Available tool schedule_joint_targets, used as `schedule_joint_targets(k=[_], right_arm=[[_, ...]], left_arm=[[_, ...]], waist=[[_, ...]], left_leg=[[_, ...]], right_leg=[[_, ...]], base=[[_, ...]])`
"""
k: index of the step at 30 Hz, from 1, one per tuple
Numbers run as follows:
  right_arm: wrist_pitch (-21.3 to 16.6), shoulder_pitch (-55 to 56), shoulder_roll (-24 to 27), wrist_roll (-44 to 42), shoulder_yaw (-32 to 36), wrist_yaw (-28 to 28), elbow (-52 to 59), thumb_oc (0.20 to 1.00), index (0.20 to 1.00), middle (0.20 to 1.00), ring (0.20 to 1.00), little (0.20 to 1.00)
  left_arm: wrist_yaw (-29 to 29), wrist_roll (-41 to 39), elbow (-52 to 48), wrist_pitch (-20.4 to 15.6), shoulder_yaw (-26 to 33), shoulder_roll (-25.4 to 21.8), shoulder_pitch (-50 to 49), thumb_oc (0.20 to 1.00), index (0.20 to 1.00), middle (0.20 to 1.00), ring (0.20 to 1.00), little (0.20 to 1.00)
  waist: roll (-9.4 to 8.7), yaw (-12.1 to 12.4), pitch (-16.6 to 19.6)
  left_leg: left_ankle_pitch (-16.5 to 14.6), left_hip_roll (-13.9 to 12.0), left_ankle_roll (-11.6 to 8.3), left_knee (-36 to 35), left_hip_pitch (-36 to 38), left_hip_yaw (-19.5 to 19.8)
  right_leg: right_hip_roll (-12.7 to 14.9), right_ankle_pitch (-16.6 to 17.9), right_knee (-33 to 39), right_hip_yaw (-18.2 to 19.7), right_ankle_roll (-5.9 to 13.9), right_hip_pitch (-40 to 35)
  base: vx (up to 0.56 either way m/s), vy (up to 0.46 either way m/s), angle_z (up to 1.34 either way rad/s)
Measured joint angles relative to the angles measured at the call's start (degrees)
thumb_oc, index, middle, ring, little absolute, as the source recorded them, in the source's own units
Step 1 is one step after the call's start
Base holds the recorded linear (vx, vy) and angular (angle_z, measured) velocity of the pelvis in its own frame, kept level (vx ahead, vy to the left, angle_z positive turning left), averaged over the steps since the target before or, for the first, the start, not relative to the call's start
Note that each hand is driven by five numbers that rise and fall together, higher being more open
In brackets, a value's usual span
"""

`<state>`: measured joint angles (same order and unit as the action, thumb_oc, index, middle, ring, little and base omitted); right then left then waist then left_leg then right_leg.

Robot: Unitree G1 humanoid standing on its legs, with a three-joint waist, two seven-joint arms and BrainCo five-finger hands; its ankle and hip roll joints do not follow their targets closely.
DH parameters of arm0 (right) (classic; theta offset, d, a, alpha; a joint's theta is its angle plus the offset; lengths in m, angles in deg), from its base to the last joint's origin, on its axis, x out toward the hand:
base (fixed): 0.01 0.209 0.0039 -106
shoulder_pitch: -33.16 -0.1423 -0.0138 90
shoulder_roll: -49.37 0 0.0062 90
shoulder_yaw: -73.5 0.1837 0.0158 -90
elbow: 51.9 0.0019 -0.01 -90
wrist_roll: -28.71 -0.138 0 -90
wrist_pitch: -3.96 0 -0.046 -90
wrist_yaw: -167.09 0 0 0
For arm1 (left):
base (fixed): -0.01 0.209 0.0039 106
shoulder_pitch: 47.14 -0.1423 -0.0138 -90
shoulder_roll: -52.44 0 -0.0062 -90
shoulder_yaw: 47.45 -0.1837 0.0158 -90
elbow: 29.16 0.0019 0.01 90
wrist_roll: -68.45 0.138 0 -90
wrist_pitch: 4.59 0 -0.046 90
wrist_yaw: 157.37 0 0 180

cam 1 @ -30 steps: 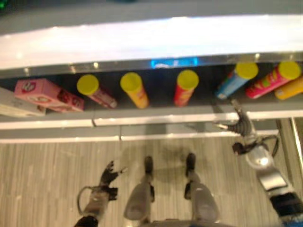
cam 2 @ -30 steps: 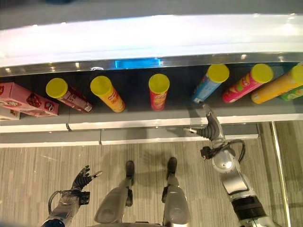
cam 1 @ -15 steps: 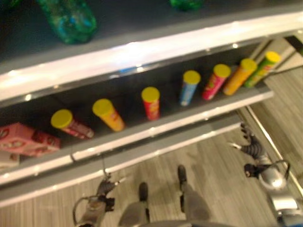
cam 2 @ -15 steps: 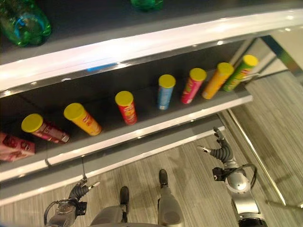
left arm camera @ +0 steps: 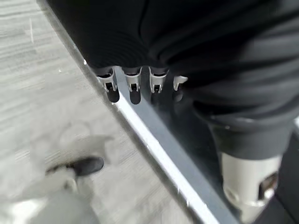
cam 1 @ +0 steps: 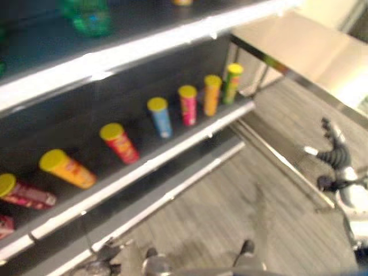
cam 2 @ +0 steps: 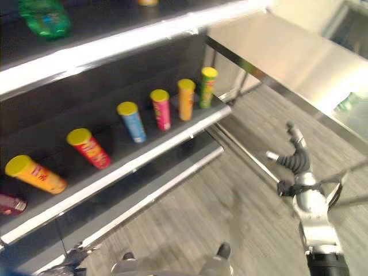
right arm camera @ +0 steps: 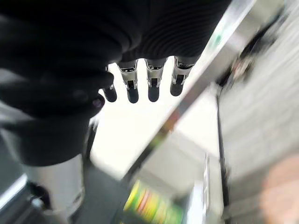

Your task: Put the goods on the table back onto the shelves and tidy them up.

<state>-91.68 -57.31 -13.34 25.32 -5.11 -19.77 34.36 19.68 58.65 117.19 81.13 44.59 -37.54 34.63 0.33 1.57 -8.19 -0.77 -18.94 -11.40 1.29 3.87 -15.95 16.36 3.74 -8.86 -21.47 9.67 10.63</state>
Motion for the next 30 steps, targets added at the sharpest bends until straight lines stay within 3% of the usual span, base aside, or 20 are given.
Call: schedule_joint_targets(k=[1,4,7,8,9,10,12,13,14,15,17,18,20,21,23,24,25,26,28,30], right_arm=[[-0.01,0.01,1.52,-0.01,0.77,-0.06,0.8,1.0,1.0,1.0,1.0,1.0],[-1.08,-1.58,3.14,-0.15,2.65,-1.39,1.98,1.0,1.0,1.0,1.0,1.0],[-1.55,-3.36,3.23,-0.14,2.23,-2.51,2.36,1.0,1.0,1.0,1.0,1.0],[-1.51,-4.33,3.5,-0.11,2.38,-2.71,2.36,1.0,1.0,1.0,1.0,1.0],[-1.42,-5.5,4.11,-0.09,2.17,-2.93,2.39,1.0,1.0,1.0,1.0,1.0],[-1.4,-5.97,4.39,-0.09,2.41,-3.06,2.8,1.0,1.0,1.0,1.0,1.0],[-1.45,-5.98,5.16,0.01,2.38,-3.9,2.99,1.0,1.0,1.0,1.0,1.0],[-1.48,-6.01,5.73,0.04,1.63,-4.37,2.92,1.0,1.0,1.0,1.0,1.0],[-1.59,-5.87,7.07,0.14,1.63,-4.79,2.73,1.0,1.0,1.0,1.0,1.0],[-1.4,-5.52,4.42,0.11,0.3,-5.17,2.55,1.0,1.0,1.0,1.0,1.0],[-1.38,-5.29,3.52,0.36,-0.77,-5.52,1.88,1.0,1.0,1.0,1.0,1.0],[-1.49,-6.54,3.88,0.53,-0.65,-6.64,1.71,1.0,1.0,1.0,1.0,1.0],[-1.23,-11.07,2.96,0.57,-0.83,-7.76,-0.89,1.0,1.0,1.0,1.0,1.0],[-1.13,-12.3,2.86,0.58,-1.35,-7.96,-1.14,1.0,1.0,1.0,1.0,1.0],[-1.28,-16.05,2.71,1.28,-2.06,-8.09,-1.92,1.0,1.0,1.0,1.0,1.0],[-1.36,-16.72,2.6,1.67,-2.22,-8.26,-2.43,1.0,1.0,1.0,1.0,1.0],[-1.18,-16.41,2.58,2.35,-2.25,-8.39,-2.82,1.0,1.0,1.0,1.0,1.0],[-0.88,-15.79,2.34,2.76,-2.2,-8.55,-2.71,1.0,1.0,1.0,1.0,1.0],[-0.93,-13.79,1.72,3.41,-2.7,-8.53,-2.14,1.0,1.0,1.0,1.0,1.0],[-0.95,-12.79,1.53,3.43,-2.0,-8.77,-1.6,1.0,1.0,1.0,1.0,1.0]], left_arm=[[-0.1,-0.28,-0.35,-0.18,0.38,0.15,-0.25,1.0,1.0,1.0,1.0,1.0],[-0.25,-0.48,-2.78,-0.84,0.43,-0.51,0.27,1.0,1.0,1.0,1.0,1.0],[-0.11,-0.53,-2.48,-0.9,0.04,-0.41,2.11,1.0,1.0,1.0,1.0,1.0],[-0.08,-0.51,-2.19,-0.93,-0.29,-0.22,2.91,1.0,1.0,1.0,1.0,1.0],[-0.01,-0.51,-2.02,-1.01,-0.26,0.58,2.83,1.0,1.0,1.0,1.0,1.0],[0.11,-0.49,-1.24,-1.11,-1.19,0.9,3.09,1.0,1.0,1.0,1.0,1.0],[0.37,-0.37,-1.06,-1.67,-1.64,1.3,2.26,1.0,1.0,1.0,1.0,1.0],[0.42,-0.3,-0.51,-1.87,-1.73,1.87,1.19,1.0,1.0,1.0,1.0,1.0],[0.39,-0.3,-0.26,-1.86,-1.74,3.14,0.32,1.0,1.0,1.0,1.0,1.0],[0.28,-0.3,-0.7,-1.83,-0.99,1.78,-1.26,1.0,1.0,1.0,1.0,1.0],[0.51,-0.27,-2.1,-1.91,-0.95,-0.14,-3.83,1.0,1.0,1.0,1.0,1.0],[0.63,-0.27,-1.21,-1.69,-0.85,-1.46,-4.07,1.0,1.0,1.0,1.0,1.0],[0.81,-0.27,1.19,-0.46,-0.04,-1.04,-2.47,1.0,1.0,1.0,1.0,1.0],[0.79,-0.26,1.27,-0.45,0.57,-0.86,-2.73,1.0,1.0,1.0,1.0,1.0],[0.7,-0.28,2.6,-0.07,1.09,-0.19,-2.86,1.0,1.0,1.0,1.0,1.0],[0.7,-0.28,3.3,0.14,2.0,0.0,-2.7,1.0,1.0,1.0,1.0,1.0],[0.62,-0.29,3.97,0.3,3.02,0.14,-2.61,1.0,1.0,1.0,1.0,1.0],[0.31,-0.29,4.55,0.74,3.91,0.71,-3.3,1.0,1.0,1.0,1.0,1.0],[-0.2,-0.31,4.83,0.82,4.67,-0.91,-2.52,1.0,1.0,1.0,1.0,1.0],[-0.17,-0.3,4.08,0.62,4.84,-1.48,-2.28,1.0,1.0,1.0,1.0,1.0]], waist=[[-0.17,-0.04,0.14],[-0.58,-1.09,0.63],[-1.97,-1.16,0.86],[-2.92,-0.59,0.49],[-4.04,-0.39,0.07],[-4.82,0.03,-0.2],[-4.16,0.6,-0.33],[-2.24,1.67,-0.11],[3.56,3.65,0.37],[2.0,4.88,0.43],[0.0,4.56,1.21],[-3.04,4.5,1.43],[-2.69,5.96,-0.38],[-3.73,7.78,-0.44],[-3.91,10.26,-0.64],[-3.75,10.88,-0.66],[-3.29,11.18,-0.5],[-0.5,11.0,-0.9],[-2.57,8.46,-2.19],[-4.01,7.07,-2.2]], left_leg=[[0.21,-1.38,0.32,0.45,0.31,-0.36],[3.38,-4.89,4.74,4.6,-0.81,0.71],[12.22,-5.02,5.12,8.31,-3.94,3.71],[11.84,-2.48,4.04,11.32,-5.9,8.95],[7.51,2.33,2.42,13.76,-7.6,11.69],[2.38,9.41,2.98,12.28,-7.97,14.08],[-1.37,16.95,5.65,9.6,-9.38,13.87],[-3.39,20.7,9.49,5.49,-10.78,13.69],[-0.3,16.91,12.55,2.75,-11.29,14.82],[-1.45,16.12,12.59,3.3,-10.97,12.14],[-1.34,16.04,12.04,2.96,-11.54,12.39],[-0.19,16.52,9.14,5.44,-12.41,11.15],[-2.36,14.51,6.44,15.41,-17.43,9.01],[-3.05,15.74,5.68,13.53,-17.89,8.22],[-0.95,18.49,9.23,5.14,-17.72,7.56],[0.22,19.39,10.15,2.34,-16.73,7.42],[1.67,19.65,10.8,0.27,-15.37,7.17],[5.59,17.28,14.01,-1.48,-12.08,7.5],[5.73,17.72,15.62,-2.61,-8.22,6.9],[4.63,18.75,16.19,-3.02,-6.97,7.63]], right_leg=[[-1.02,-0.37,-0.78,0.63,-0.68,0.93],[-3.66,-3.91,-6.23,-0.83,-3.37,3.64],[-5.89,-3.33,0.68,-1.13,-2.9,1.58],[-5.47,-2.28,3.41,1.14,-2.73,1.3],[-4.73,-1.35,6.98,2.94,-3.39,0.46],[-3.04,0.09,10.62,5.61,-5.22,-0.92],[-2.28,1.3,14.28,5.82,-5.46,-2.45],[-3.19,1.09,13.3,5.11,-4.01,-2.28],[-7.75,-0.55,2.65,5.43,-4.95,1.82],[-7.34,-3.8,-9.41,5.76,-5.08,5.01],[-8.06,-12.16,-20.0,4.63,-4.88,5.2],[-8.78,-17.37,-13.96,3.26,-7.02,0.47],[-13.24,-13.41,-1.68,5.11,-11.0,-5.93],[-13.33,-10.9,3.17,6.02,-9.78,-8.21],[-13.63,-7.39,8.36,8.48,-10.01,-11.43],[-13.98,-8.47,9.13,9.23,-8.11,-12.84],[-14.63,-7.93,7.75,9.1,-8.29,-13.58],[-16.05,-10.97,-0.59,7.69,-4.62,-12.72],[-12.2,-13.83,-20.11,5.62,-0.29,-7.37],[-9.69,-12.63,-26.63,5.02,1.5,-4.57]], base=[[0.1,-0.309,-0.65],[0.13,-0.408,-0.53],[0.22,-0.391,-0.43],[0.15,-0.173,-0.55],[0.32,-0.31,-0.52],[0.24,-0.153,-0.32],[0.18,-0.112,-0.32],[0.16,-0.087,-0.68],[0.24,-0.127,-0.85],[0.25,-0.135,-0.52],[0.25,-0.097,0.14],[0.27,-0.046,0.28],[0.35,-0.001,-0.05],[0.38,0.027,-0.47],[0.39,0.015,-0.66],[0.31,0.011,-0.56],[0.29,0.04,-0.44],[0.12,0.048,-0.27],[0.21,0.063,0.09],[0.13,-0.019,0.2]])
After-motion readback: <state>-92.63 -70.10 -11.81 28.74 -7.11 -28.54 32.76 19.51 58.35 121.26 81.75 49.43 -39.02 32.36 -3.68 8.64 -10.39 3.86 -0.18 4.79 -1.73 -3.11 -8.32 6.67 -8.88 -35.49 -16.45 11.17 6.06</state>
